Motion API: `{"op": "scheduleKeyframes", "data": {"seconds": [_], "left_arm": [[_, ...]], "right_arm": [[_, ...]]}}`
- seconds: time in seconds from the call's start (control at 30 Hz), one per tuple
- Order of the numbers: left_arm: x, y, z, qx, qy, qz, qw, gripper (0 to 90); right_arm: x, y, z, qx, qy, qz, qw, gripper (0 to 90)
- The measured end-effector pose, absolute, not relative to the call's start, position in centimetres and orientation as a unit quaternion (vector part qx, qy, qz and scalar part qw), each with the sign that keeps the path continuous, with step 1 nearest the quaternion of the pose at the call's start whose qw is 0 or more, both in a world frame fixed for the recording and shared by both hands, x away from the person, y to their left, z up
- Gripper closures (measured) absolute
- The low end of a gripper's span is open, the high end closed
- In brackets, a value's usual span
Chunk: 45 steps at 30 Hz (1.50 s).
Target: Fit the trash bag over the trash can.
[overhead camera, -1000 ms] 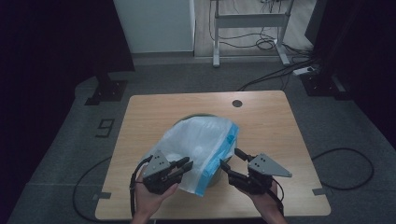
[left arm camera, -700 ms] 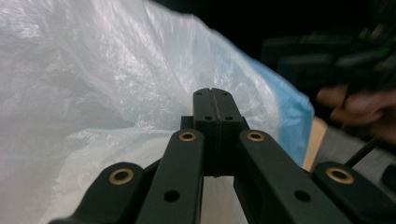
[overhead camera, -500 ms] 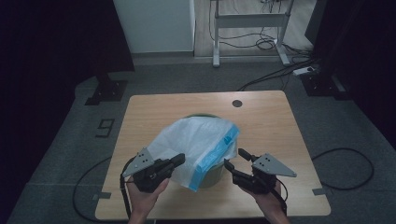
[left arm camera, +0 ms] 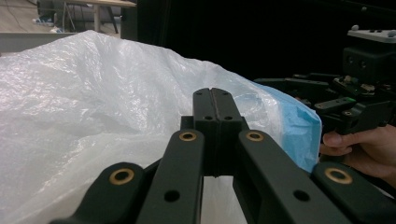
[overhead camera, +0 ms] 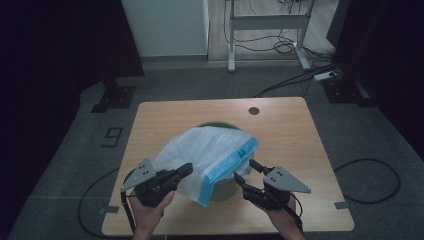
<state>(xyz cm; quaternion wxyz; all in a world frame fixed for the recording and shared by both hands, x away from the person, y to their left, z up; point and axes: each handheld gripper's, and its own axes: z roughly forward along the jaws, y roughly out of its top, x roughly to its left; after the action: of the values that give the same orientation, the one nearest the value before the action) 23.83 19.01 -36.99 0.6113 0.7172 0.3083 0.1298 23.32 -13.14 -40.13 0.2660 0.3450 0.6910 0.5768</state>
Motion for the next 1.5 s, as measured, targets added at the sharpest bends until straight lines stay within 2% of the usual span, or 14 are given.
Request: {"op": "scheduleKeyframes", "data": {"seconds": [0.7, 0.8, 0.9, 0.93, 1.0, 1.5], "left_arm": [[24.7, 18.9, -36.5, 0.709, 0.317, 0.115, 0.619, 90.0], [24.6, 18.8, -36.6, 0.709, 0.316, 0.115, 0.619, 90.0], [24.5, 18.9, -36.6, 0.708, 0.316, 0.119, 0.62, 90.0], [24.5, 19.0, -36.6, 0.707, 0.317, 0.121, 0.621, 90.0], [24.4, 19.3, -36.6, 0.702, 0.319, 0.127, 0.624, 90.0], [23.2, 21.9, -37.3, 0.673, 0.34, 0.153, 0.638, 90.0]], "right_arm": [[22.6, -9.5, -39.5, 0.269, 0.721, 0.567, 0.293, 38.0], [23.0, -9.5, -39.4, 0.276, 0.714, 0.57, 0.3, 49.4], [23.5, -9.6, -39.3, 0.274, 0.717, 0.571, 0.289, 75.3], [23.5, -9.6, -39.3, 0.274, 0.717, 0.571, 0.289, 75.3], [23.5, -9.9, -39.3, 0.273, 0.717, 0.571, 0.291, 87.5], [21.1, -14.0, -41.2, 0.271, 0.71, 0.584, 0.285, 89.1]]}}
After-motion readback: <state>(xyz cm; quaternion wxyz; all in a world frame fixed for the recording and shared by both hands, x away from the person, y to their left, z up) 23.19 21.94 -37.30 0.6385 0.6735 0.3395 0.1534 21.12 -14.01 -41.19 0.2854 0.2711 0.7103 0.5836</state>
